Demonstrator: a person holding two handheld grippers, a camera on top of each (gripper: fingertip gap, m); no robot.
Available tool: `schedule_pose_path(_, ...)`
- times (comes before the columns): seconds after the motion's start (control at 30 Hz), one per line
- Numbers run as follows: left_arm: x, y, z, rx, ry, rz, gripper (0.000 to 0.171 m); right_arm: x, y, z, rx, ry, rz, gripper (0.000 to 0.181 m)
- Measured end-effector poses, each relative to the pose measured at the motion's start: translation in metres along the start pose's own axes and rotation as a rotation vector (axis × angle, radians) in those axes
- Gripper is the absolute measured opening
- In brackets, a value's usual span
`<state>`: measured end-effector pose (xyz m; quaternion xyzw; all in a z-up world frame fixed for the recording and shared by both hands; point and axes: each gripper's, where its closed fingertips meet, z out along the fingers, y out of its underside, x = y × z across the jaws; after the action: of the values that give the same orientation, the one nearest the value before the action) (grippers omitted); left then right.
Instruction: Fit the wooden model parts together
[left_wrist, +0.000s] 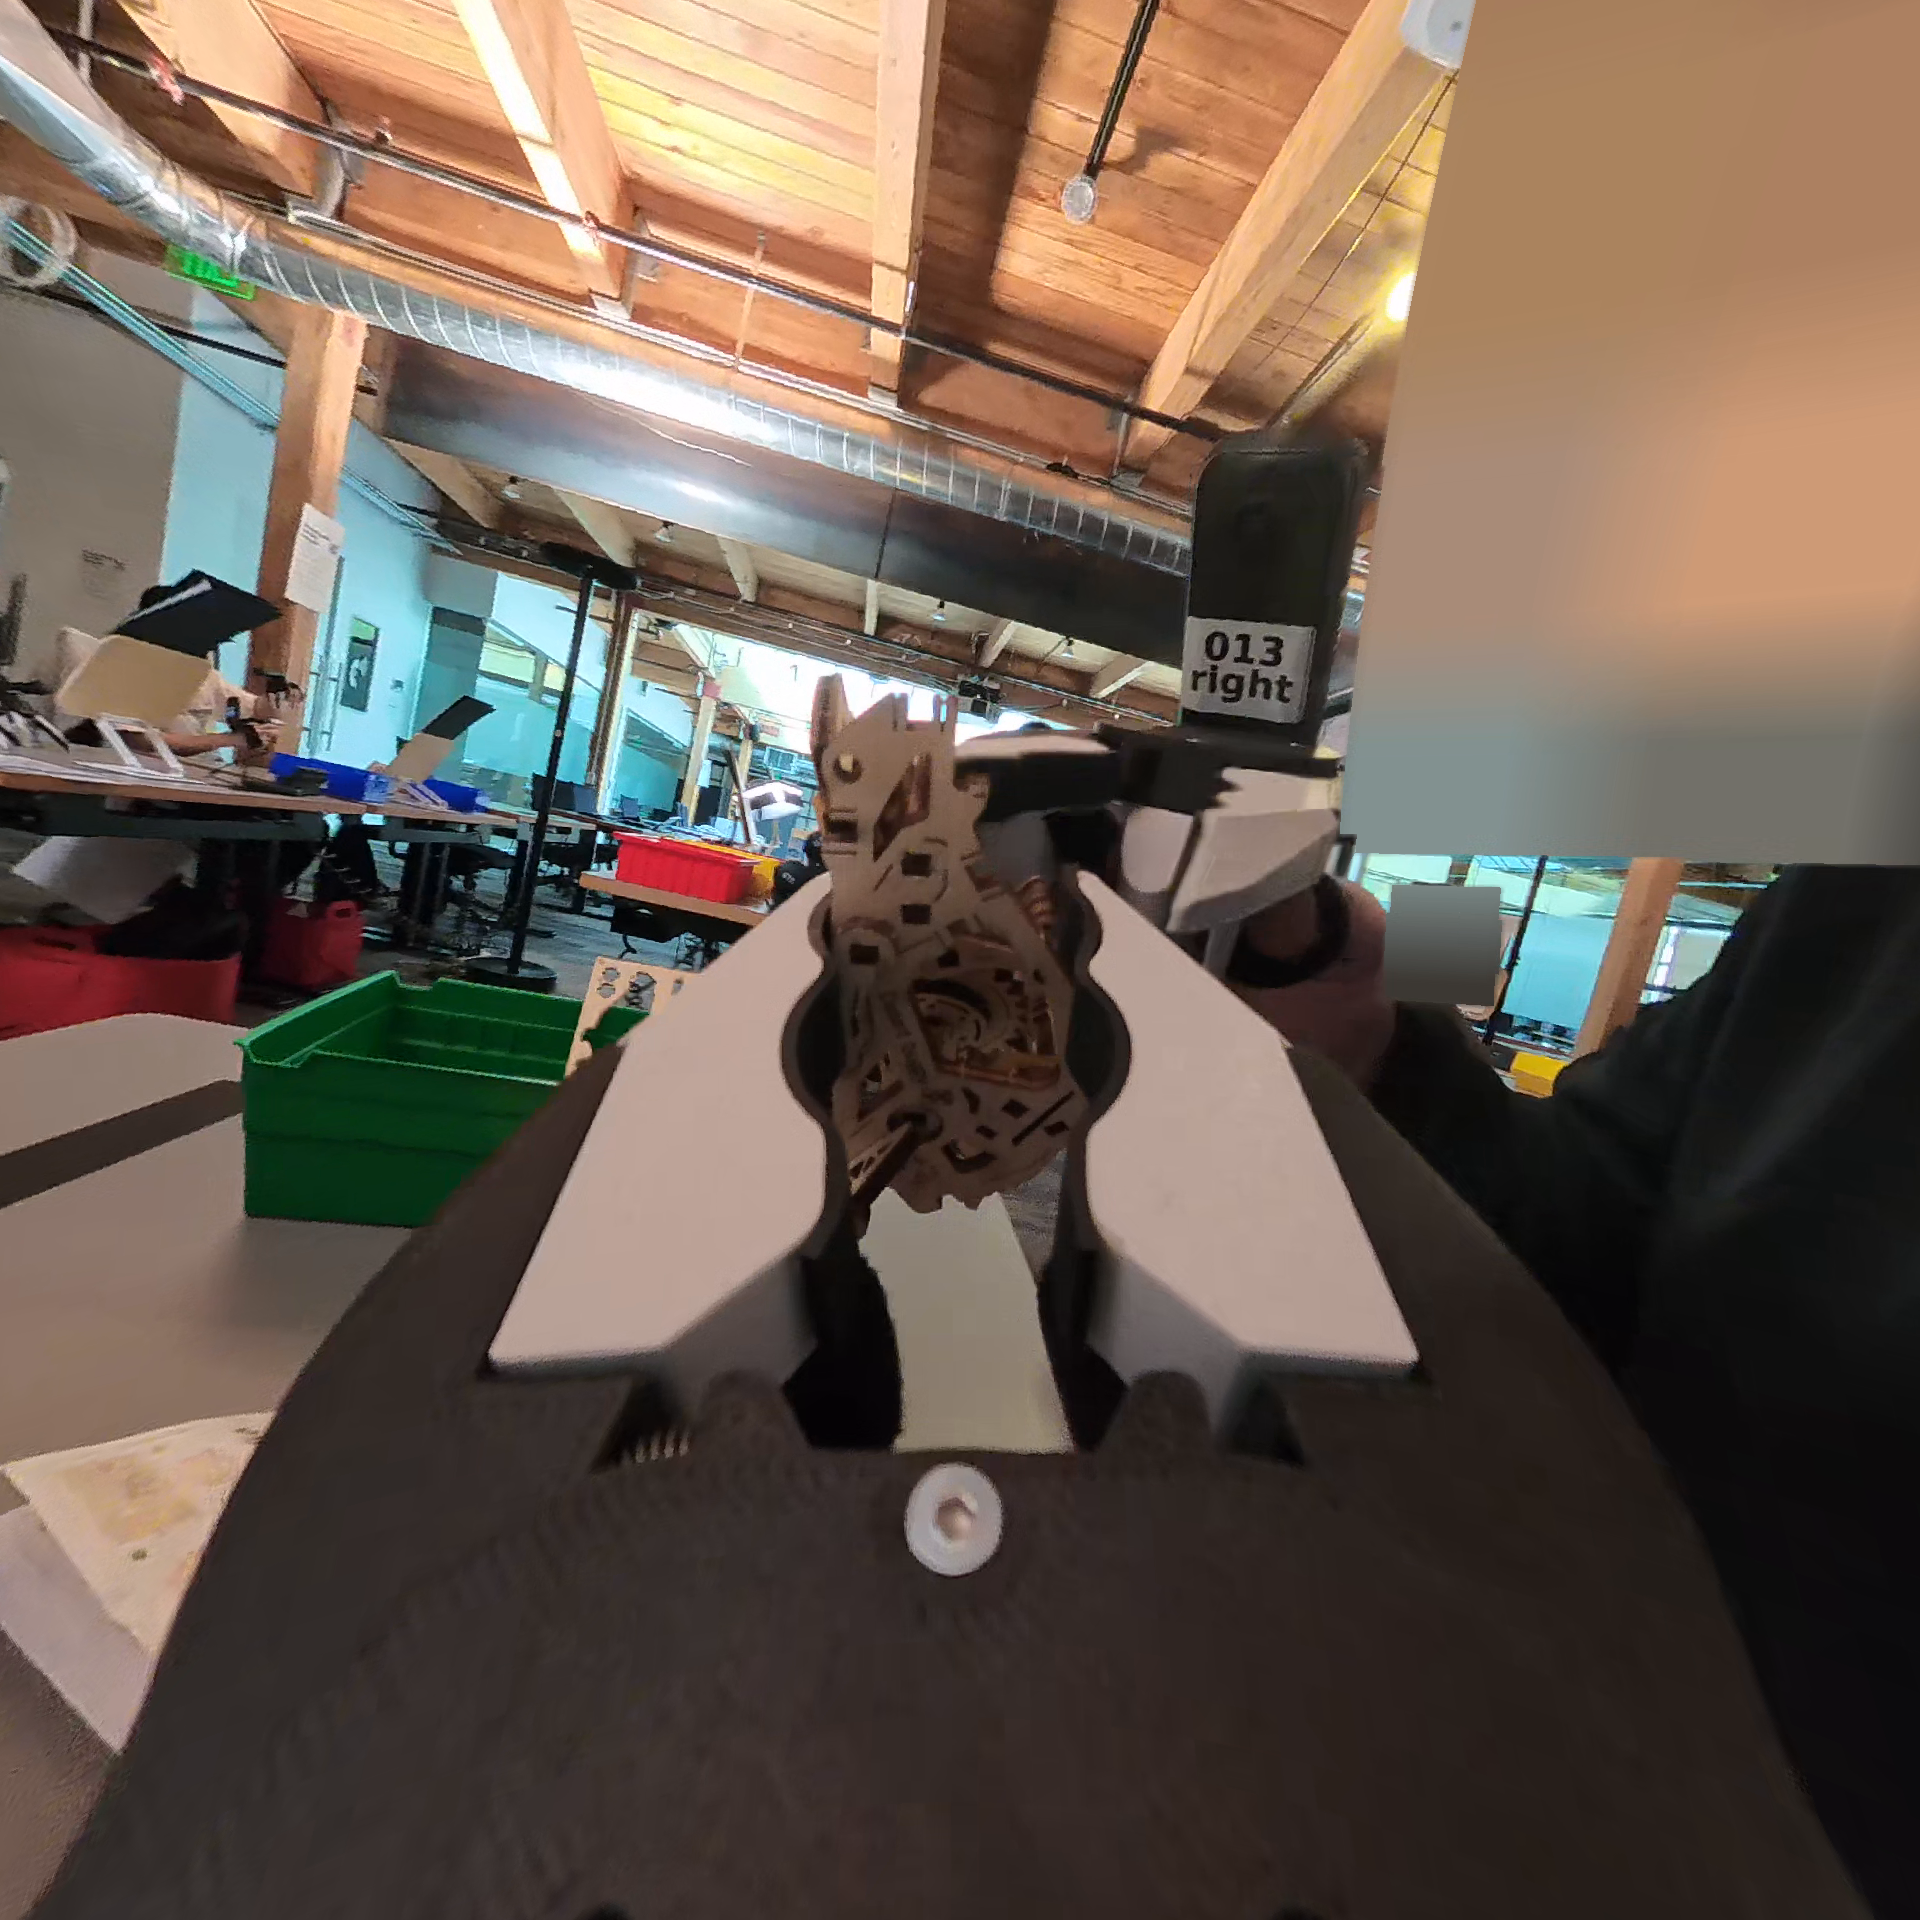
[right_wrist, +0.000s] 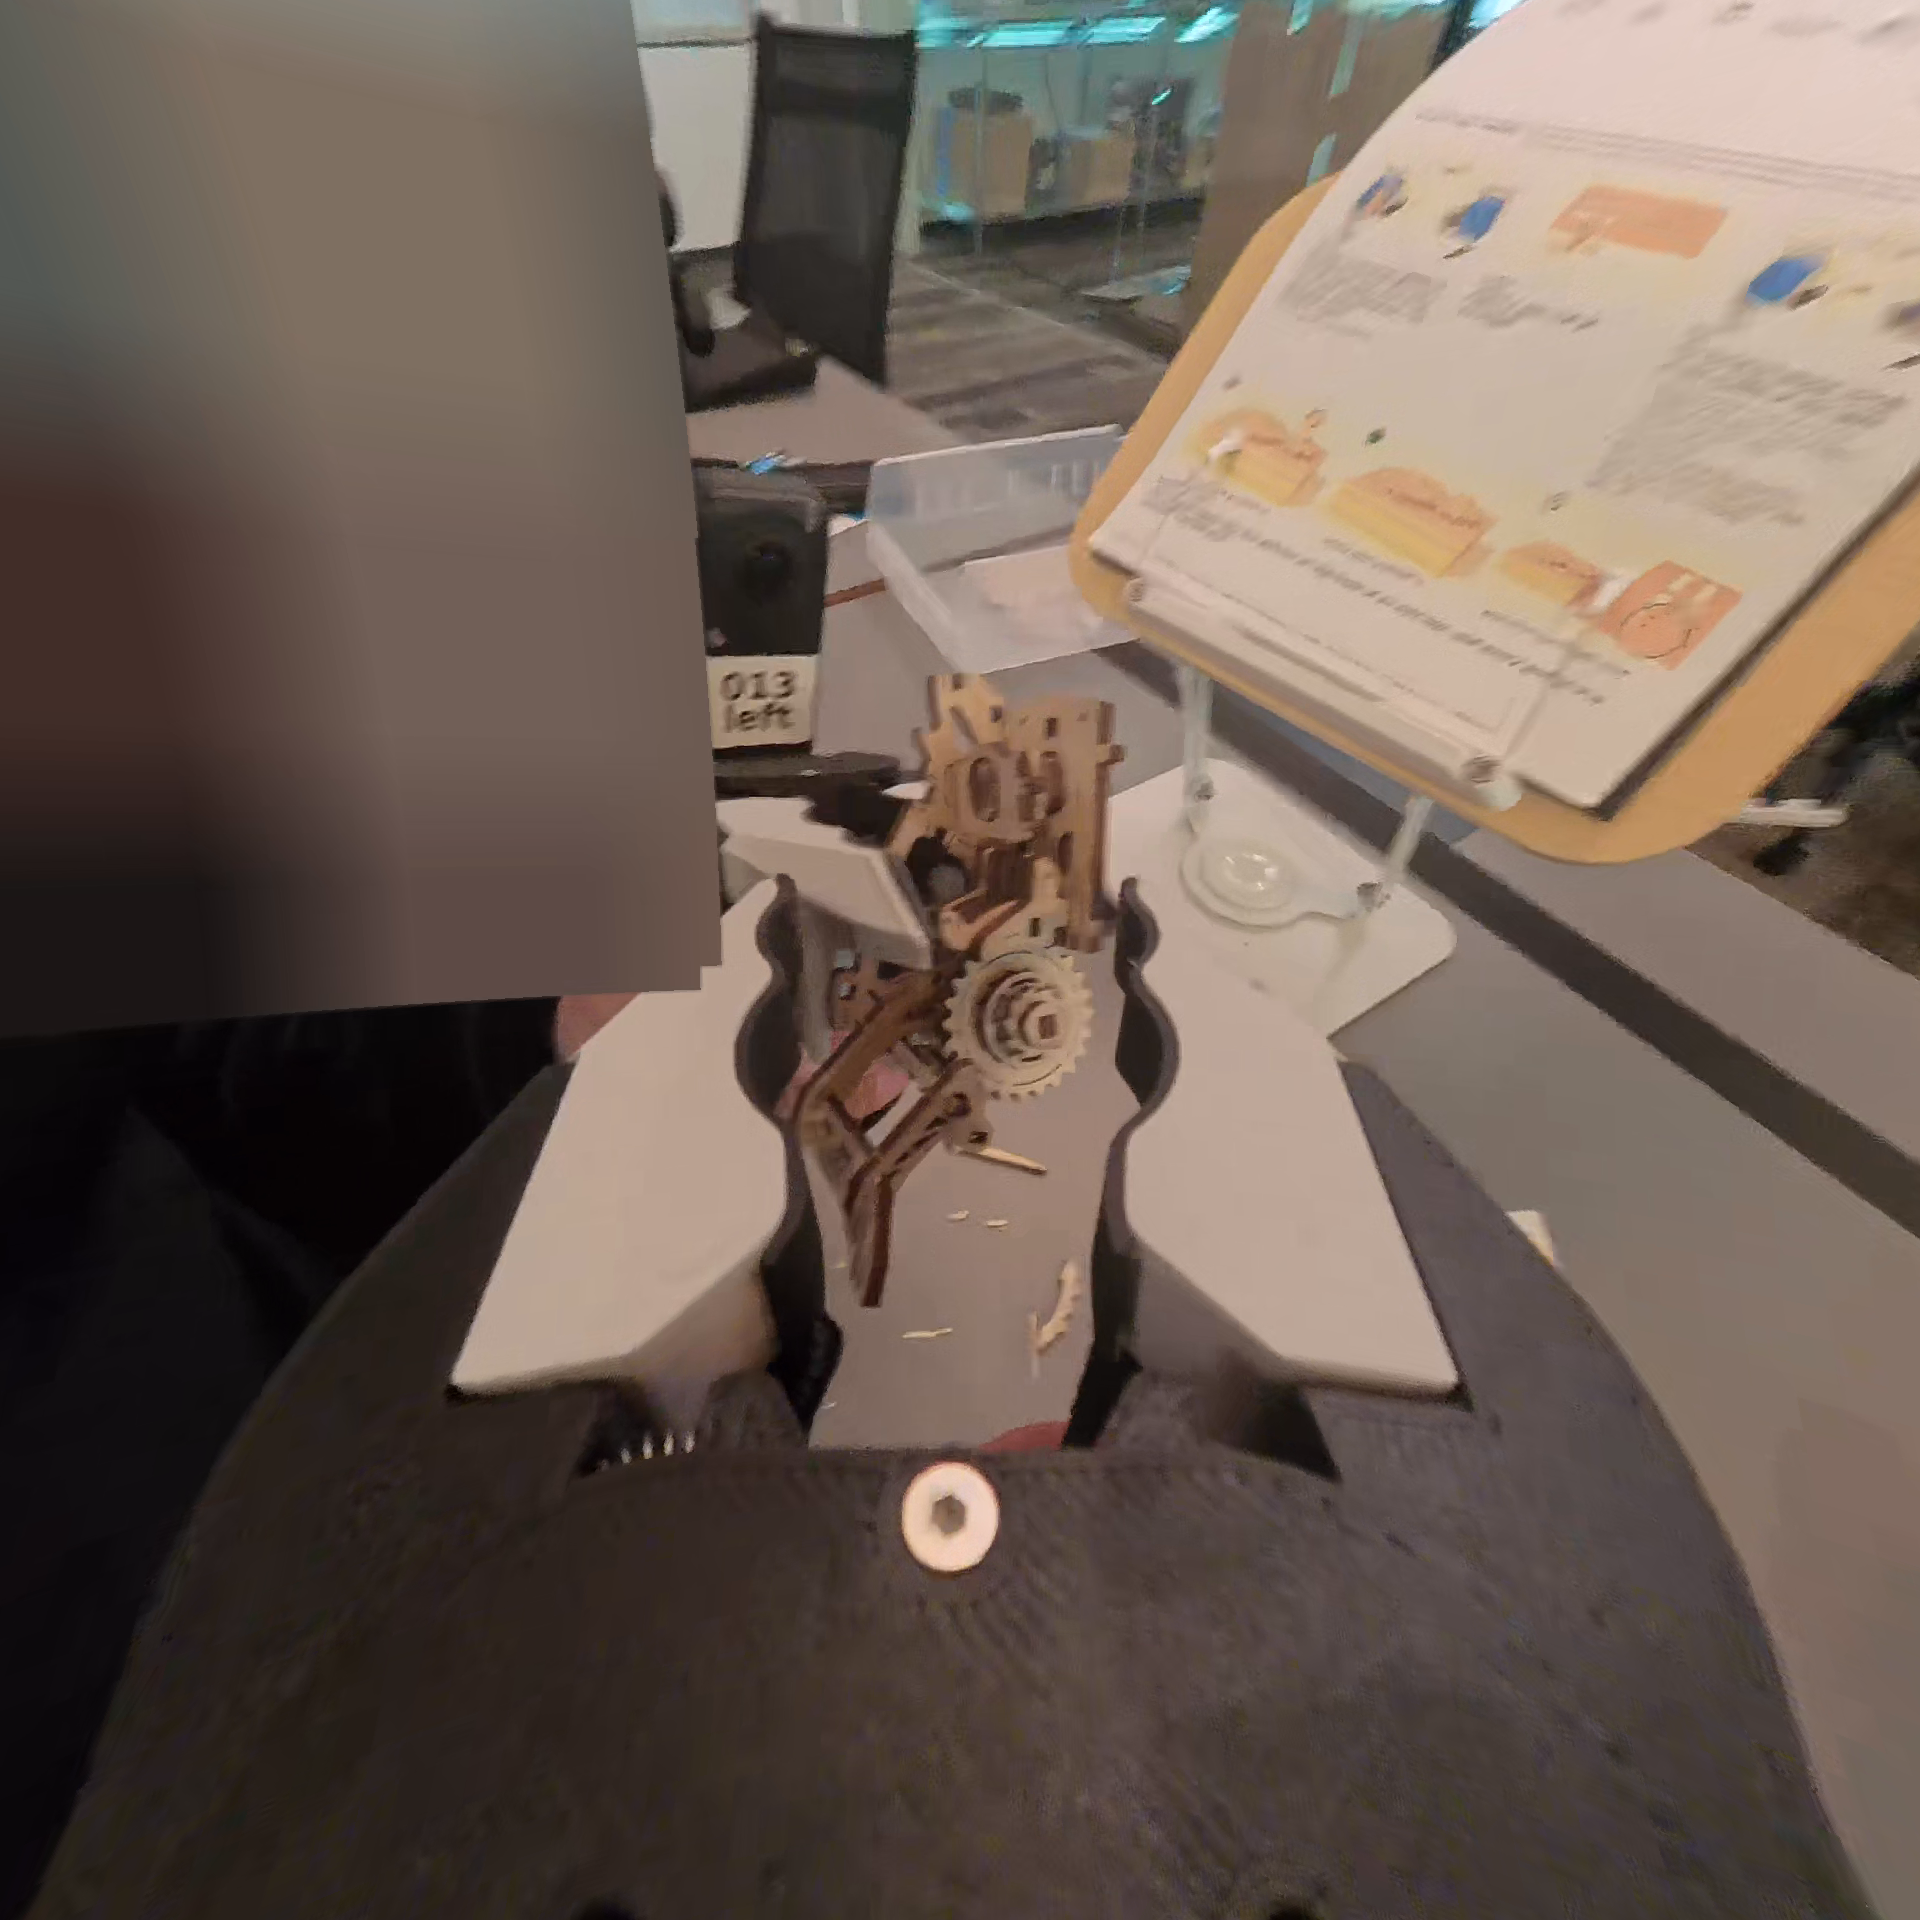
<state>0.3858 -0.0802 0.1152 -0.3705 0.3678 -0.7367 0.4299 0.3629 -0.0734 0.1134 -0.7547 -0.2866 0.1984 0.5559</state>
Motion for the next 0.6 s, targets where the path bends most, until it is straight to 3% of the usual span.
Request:
schedule_pose_path(0.2, -0.003, 0.003, 0.002, -0.03, -0.059, 0.062, 0.036, -0.005, 0.006, 0.006, -0.049, 0.053, -0.013, 0.066)
schedule_pose_path(0.6, -0.002, 0.001, 0.0, -0.008, -0.104, 0.11, 0.036, -0.012, 0.007, 0.012, -0.005, 0.119, 0.001, 0.076)
